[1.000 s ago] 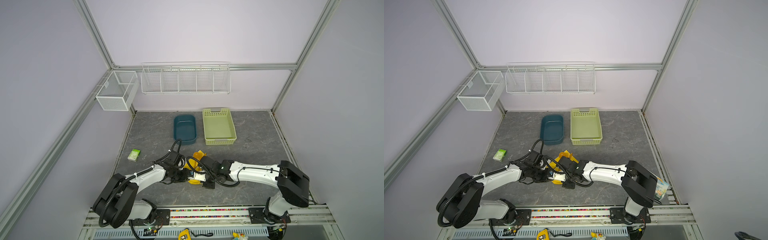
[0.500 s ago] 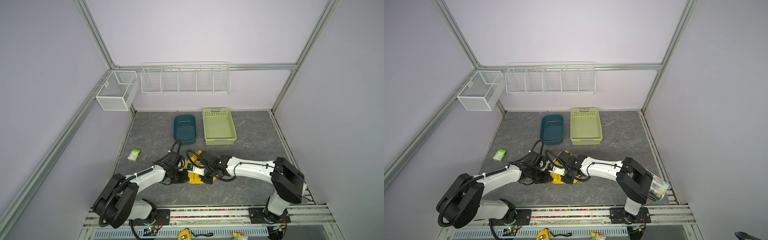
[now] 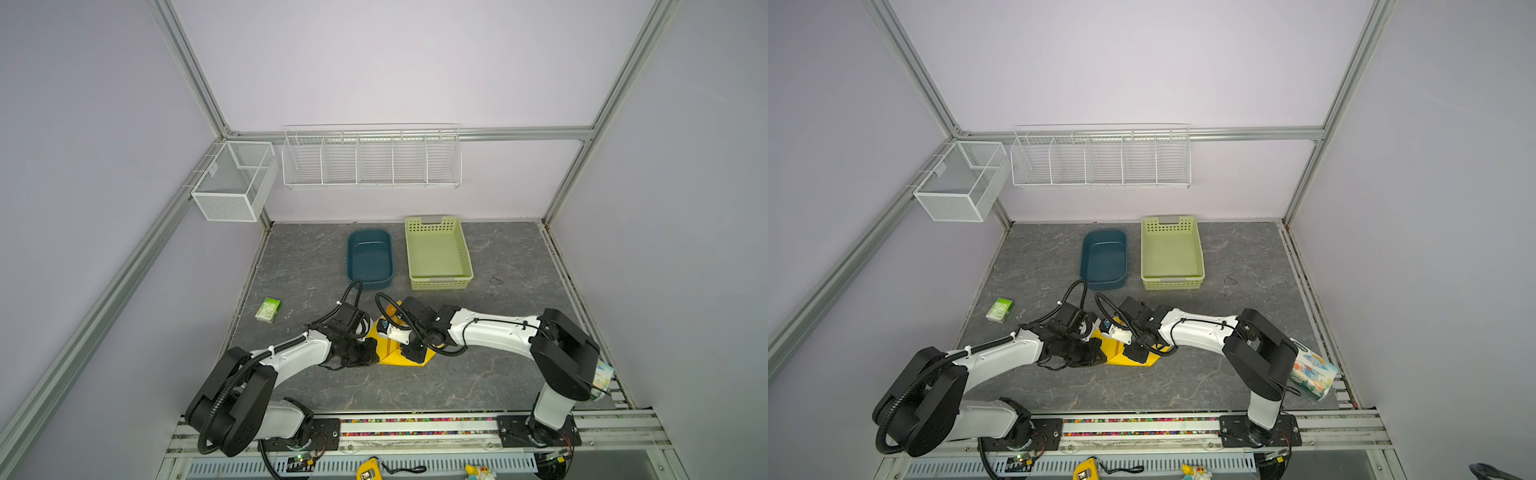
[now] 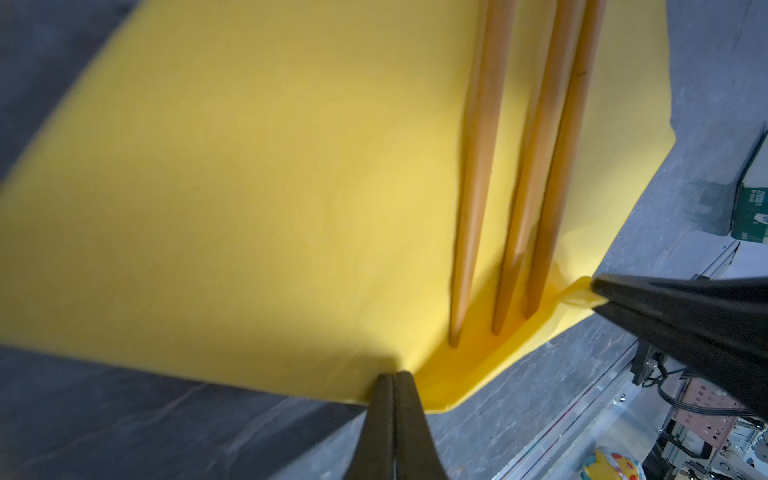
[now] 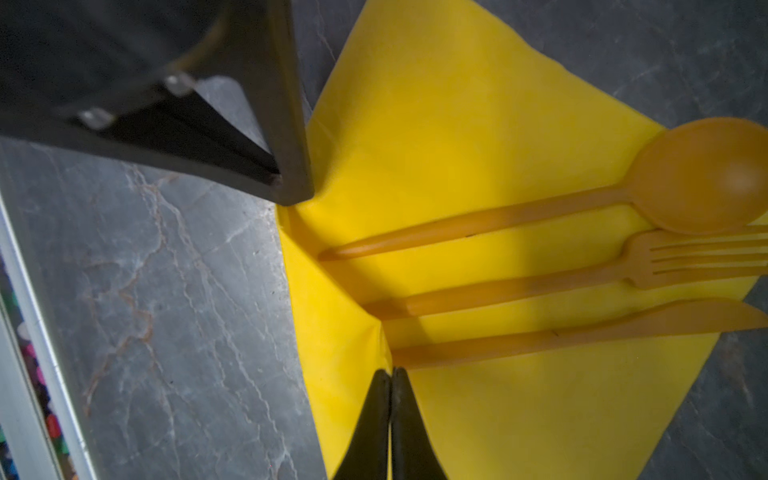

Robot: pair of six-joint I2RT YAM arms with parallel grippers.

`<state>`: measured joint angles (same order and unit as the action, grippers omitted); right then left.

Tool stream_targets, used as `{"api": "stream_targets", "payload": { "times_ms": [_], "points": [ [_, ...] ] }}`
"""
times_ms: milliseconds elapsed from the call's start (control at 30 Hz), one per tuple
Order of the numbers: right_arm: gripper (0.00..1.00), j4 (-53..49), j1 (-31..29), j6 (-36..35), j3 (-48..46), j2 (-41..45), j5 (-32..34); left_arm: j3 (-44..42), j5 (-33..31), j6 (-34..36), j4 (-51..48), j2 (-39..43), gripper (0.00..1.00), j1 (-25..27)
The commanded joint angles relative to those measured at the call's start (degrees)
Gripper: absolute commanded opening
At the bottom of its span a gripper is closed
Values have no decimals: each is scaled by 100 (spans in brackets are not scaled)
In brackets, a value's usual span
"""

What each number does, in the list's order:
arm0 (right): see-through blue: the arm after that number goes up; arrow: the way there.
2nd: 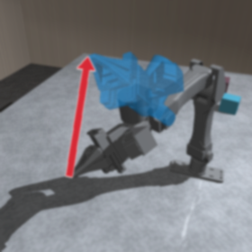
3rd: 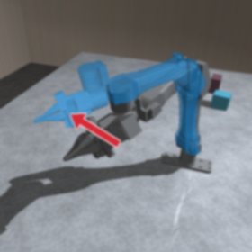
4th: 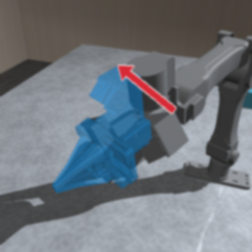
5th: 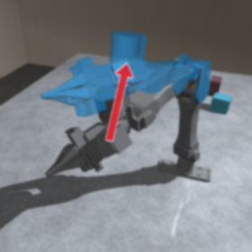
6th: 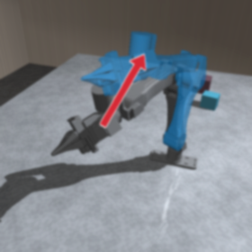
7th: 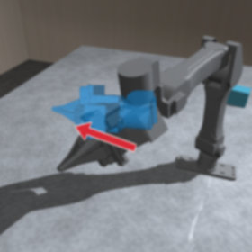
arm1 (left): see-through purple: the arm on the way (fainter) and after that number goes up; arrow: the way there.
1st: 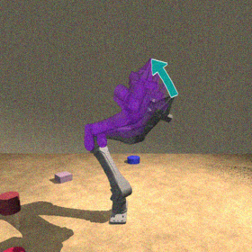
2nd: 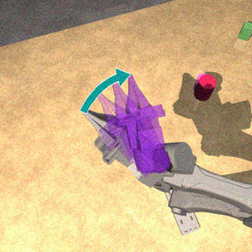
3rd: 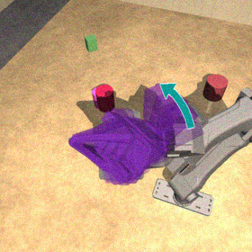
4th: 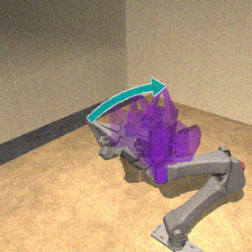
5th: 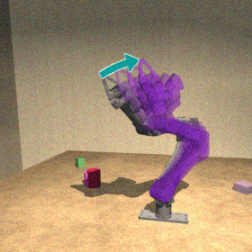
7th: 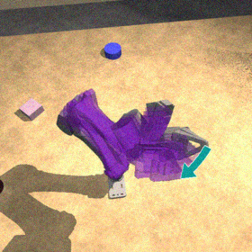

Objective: Place the utensils on the paper napkin and roll it up
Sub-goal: 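Lift the near napkin edge with both grippers and fold it over the utensils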

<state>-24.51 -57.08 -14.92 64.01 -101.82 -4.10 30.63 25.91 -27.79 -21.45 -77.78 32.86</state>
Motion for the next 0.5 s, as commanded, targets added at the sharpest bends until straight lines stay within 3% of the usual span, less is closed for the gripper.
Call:
{"api": "stream_targets", "payload": {
  "times_ms": [0, 467],
  "points": [
    [7, 61, 75, 77, 180, -131, -26, -121, -124, 55, -96, -20, 0, 10],
    [7, -28, 203, 100, 463, -453, 111, -101, -192, 37, -163, 17, 0, 10]
  ]
}}
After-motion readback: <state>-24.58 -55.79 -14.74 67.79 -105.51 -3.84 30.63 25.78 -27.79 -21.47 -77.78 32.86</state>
